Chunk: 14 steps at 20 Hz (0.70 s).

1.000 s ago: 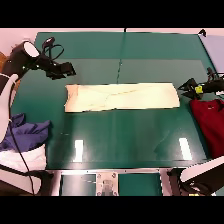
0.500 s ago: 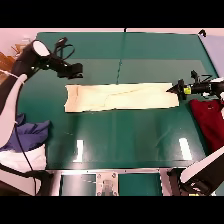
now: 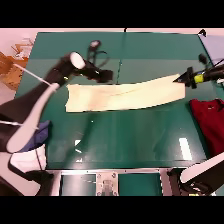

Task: Fold the shirts.

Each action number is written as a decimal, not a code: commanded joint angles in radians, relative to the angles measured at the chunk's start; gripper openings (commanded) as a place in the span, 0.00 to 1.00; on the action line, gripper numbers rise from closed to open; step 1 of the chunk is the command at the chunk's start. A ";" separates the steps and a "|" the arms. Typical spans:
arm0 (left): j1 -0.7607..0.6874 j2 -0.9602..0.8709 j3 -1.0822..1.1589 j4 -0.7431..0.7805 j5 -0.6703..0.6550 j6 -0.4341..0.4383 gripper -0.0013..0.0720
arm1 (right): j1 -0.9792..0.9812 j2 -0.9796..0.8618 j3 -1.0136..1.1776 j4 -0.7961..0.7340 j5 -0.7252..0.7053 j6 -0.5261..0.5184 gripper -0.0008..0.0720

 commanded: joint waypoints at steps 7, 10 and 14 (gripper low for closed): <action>-0.216 -0.340 0.178 -0.380 0.237 0.081 0.05 | 0.089 0.316 0.013 0.116 0.077 0.119 0.03; -0.225 -0.412 0.255 -0.436 0.218 0.079 0.05 | 0.127 0.319 0.013 0.112 0.076 0.118 0.03; -0.171 -0.402 0.286 -0.428 0.084 0.109 0.05 | 0.134 0.318 0.012 0.100 0.056 0.111 0.03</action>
